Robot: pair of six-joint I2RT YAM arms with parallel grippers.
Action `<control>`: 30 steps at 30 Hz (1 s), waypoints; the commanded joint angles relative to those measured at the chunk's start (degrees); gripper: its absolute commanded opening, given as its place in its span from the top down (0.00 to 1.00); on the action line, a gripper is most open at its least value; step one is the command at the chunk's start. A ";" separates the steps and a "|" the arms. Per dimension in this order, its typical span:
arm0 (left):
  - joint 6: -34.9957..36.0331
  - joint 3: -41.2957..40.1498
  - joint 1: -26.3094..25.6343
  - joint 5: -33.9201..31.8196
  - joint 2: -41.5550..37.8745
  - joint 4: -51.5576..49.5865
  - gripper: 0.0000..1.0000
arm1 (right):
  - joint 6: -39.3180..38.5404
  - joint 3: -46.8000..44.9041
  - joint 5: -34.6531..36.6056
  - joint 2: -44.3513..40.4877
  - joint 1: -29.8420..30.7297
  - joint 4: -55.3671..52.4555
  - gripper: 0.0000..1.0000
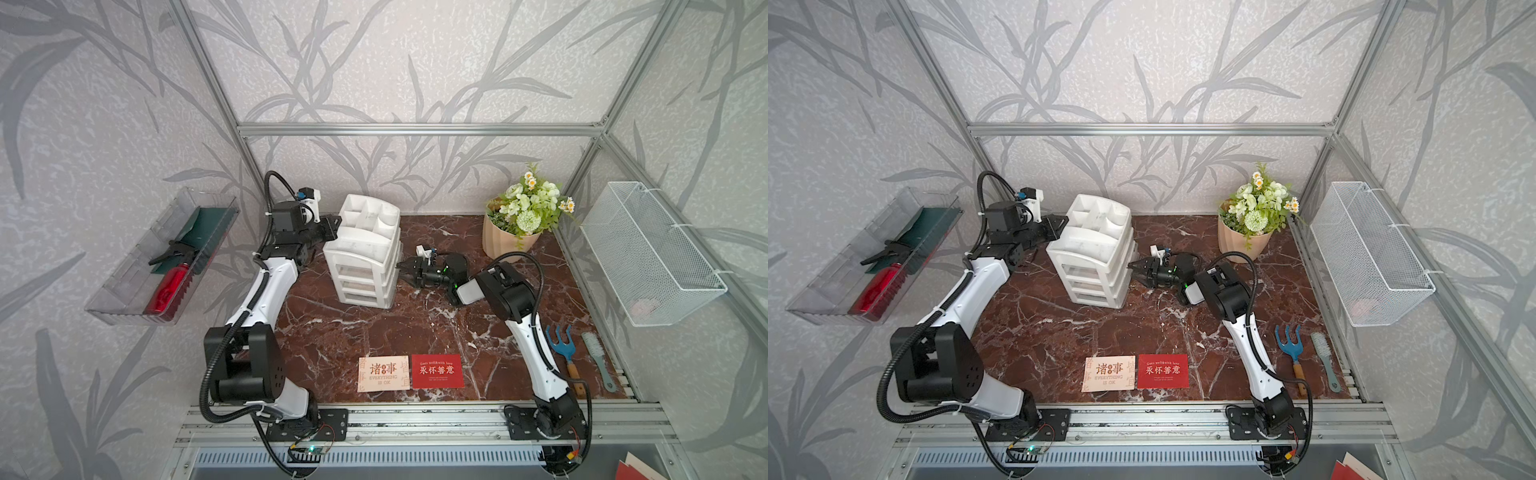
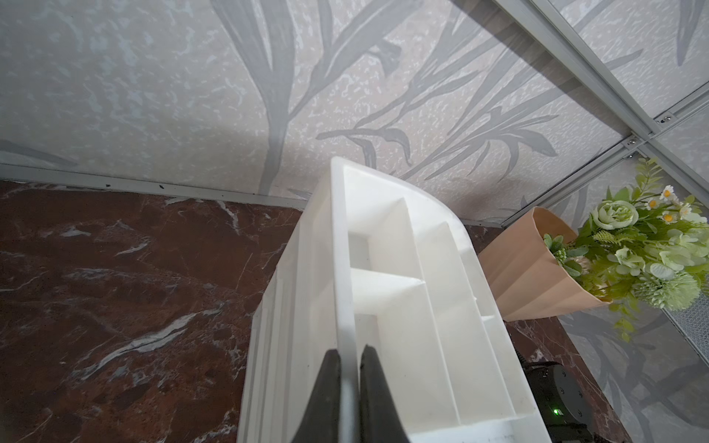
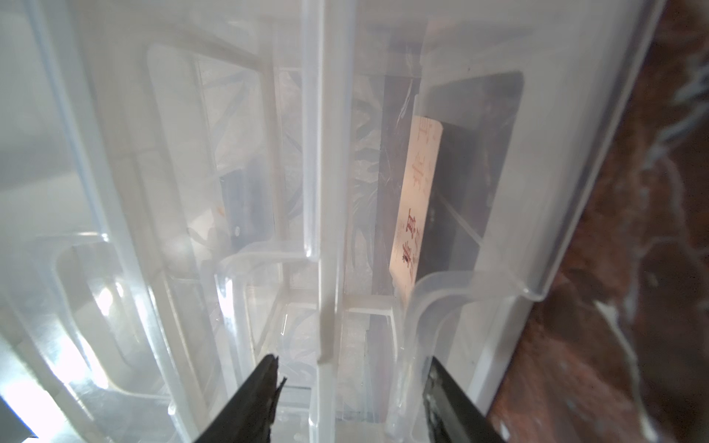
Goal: Take the postcards out of the drawer
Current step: Open the drawer in the storage box.
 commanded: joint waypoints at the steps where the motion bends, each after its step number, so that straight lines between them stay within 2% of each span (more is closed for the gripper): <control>1: 7.51 -7.90 -1.05 -5.90 9.39 -19.06 1.00 | -1.15 -0.03 0.00 -4.41 -0.66 4.33 0.41; 30: 7.65 -7.87 -1.12 -5.81 9.41 -19.22 1.00 | -4.62 -9.16 -1.77 -10.27 -5.76 4.33 0.41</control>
